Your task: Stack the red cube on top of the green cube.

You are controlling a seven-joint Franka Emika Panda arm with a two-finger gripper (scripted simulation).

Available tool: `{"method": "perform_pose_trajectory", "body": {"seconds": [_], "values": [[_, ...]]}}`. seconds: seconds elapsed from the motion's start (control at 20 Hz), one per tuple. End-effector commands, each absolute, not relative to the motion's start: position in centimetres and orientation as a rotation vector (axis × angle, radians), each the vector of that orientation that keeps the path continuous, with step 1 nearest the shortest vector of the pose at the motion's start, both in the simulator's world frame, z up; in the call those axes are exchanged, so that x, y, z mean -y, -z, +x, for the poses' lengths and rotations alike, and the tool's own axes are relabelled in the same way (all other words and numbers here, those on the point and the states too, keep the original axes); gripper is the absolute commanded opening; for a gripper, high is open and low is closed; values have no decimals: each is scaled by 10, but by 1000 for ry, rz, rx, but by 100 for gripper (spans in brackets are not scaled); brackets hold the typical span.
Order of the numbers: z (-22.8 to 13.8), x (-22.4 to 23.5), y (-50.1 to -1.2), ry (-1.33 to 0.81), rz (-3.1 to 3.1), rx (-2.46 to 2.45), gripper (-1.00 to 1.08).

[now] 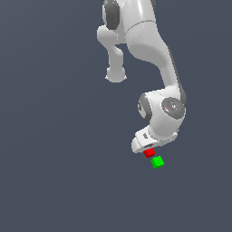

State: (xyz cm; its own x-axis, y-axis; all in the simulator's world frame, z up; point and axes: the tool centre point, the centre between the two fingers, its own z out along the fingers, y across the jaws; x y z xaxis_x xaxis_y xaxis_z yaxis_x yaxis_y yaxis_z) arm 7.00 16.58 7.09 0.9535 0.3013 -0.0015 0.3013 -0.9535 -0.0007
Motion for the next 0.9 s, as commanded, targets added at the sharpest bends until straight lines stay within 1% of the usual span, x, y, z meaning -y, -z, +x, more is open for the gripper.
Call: {"method": "perform_pose_trajectory", "body": {"seconds": [0.0,0.35,0.85], "values": [[72,-169,-70,0,-3104,487,100],[72,-169,-64,-1,-3103,487,100],[71,-169,-20,0,-3103,489,100]]}}
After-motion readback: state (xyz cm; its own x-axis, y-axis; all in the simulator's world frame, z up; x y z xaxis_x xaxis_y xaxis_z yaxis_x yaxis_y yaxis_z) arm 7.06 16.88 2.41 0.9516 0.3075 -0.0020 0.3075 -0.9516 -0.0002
